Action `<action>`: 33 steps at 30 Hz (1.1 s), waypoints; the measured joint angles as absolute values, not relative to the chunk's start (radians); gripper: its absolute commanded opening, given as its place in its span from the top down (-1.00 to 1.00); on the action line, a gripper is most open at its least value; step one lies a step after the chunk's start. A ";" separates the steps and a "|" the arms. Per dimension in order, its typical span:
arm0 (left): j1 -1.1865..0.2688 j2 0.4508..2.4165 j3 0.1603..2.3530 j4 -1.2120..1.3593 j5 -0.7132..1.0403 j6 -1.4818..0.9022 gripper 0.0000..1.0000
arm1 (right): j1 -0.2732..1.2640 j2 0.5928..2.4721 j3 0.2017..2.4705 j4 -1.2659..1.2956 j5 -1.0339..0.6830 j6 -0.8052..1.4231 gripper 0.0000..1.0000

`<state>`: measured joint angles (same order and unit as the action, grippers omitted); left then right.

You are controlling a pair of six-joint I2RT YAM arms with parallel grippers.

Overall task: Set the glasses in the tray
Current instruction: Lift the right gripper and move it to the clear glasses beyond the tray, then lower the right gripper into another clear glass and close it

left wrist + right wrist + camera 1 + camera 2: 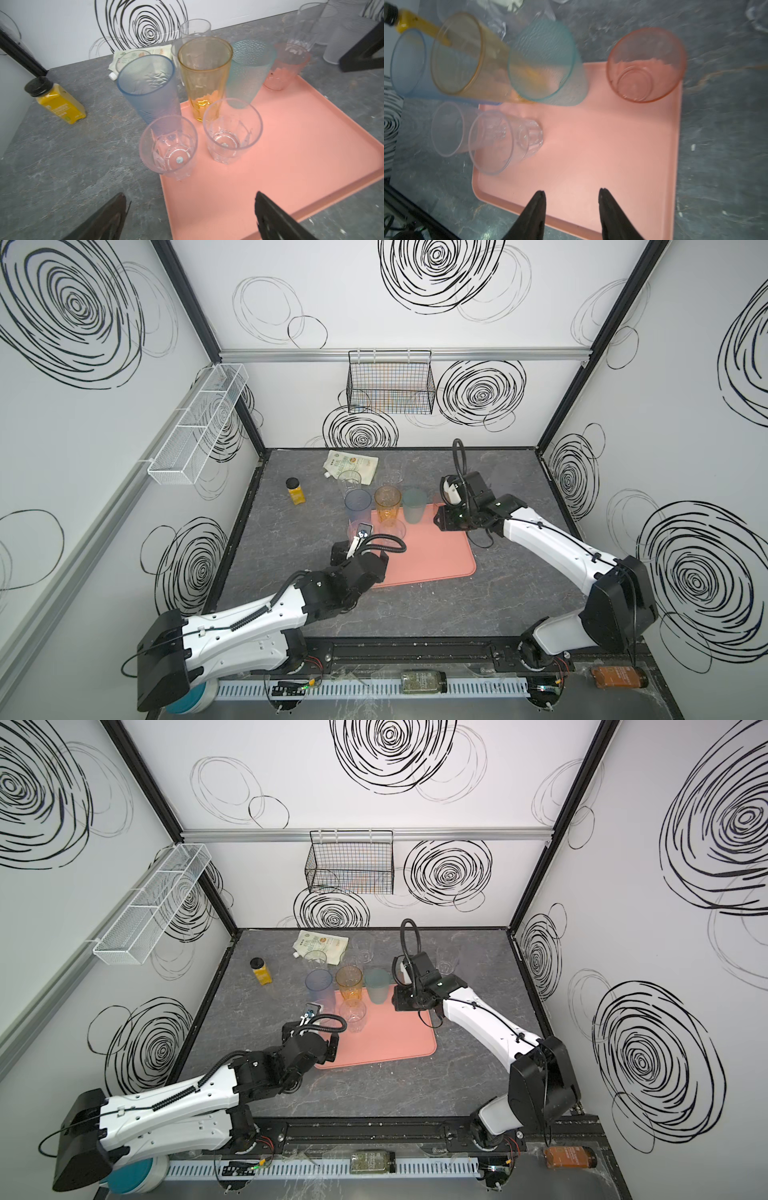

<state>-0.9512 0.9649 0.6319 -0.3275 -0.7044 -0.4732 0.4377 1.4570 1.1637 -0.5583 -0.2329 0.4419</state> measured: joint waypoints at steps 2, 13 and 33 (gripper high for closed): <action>-0.844 0.895 0.624 -0.344 -0.662 -0.447 -0.97 | 0.355 1.450 1.181 -0.548 -0.234 0.433 0.06; -0.337 0.741 0.517 -0.286 -0.269 -0.418 -0.98 | 0.136 1.559 1.298 -0.411 -0.170 0.474 -0.03; -0.345 0.830 0.497 -0.187 -0.134 -0.470 -0.97 | 0.133 2.260 2.043 -0.678 -0.085 0.394 0.00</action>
